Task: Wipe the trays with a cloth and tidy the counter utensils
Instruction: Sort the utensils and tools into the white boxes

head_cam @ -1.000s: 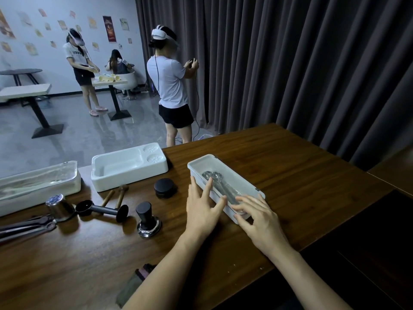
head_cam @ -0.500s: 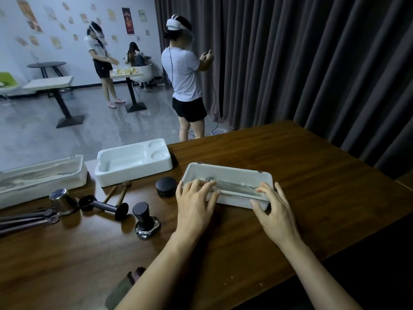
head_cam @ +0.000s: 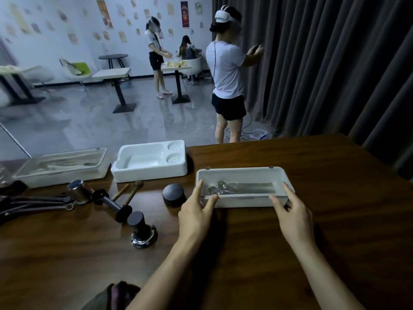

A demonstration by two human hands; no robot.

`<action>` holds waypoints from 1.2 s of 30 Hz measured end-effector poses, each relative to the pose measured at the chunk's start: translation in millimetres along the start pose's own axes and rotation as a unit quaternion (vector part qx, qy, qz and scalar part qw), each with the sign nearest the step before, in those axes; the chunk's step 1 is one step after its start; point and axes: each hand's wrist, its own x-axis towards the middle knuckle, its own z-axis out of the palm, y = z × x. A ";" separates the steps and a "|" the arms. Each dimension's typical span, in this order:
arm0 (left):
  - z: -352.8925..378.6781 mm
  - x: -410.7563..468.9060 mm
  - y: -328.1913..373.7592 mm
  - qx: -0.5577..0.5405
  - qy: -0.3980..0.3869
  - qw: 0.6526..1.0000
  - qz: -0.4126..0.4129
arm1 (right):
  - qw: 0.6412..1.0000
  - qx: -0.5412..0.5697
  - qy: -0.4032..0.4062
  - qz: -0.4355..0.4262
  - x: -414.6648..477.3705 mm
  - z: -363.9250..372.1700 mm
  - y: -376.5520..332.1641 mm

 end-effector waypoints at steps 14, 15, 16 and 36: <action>34.9 99.2 8.0 0.044 0.025 0.998 -0.031 | 0.997 0.030 -0.039 -0.064 121.2 43.4 -9.4; 36.0 101.7 7.4 0.050 0.031 0.998 -0.028 | 0.996 0.023 -0.037 -0.074 125.1 45.4 -8.0; 36.6 103.6 6.8 0.052 0.039 0.998 -0.024 | 0.996 0.019 -0.036 -0.081 128.6 48.1 -6.7; 45.5 72.6 -5.8 0.005 -0.037 0.999 0.022 | 0.981 -0.105 -0.066 -0.153 134.4 61.8 3.4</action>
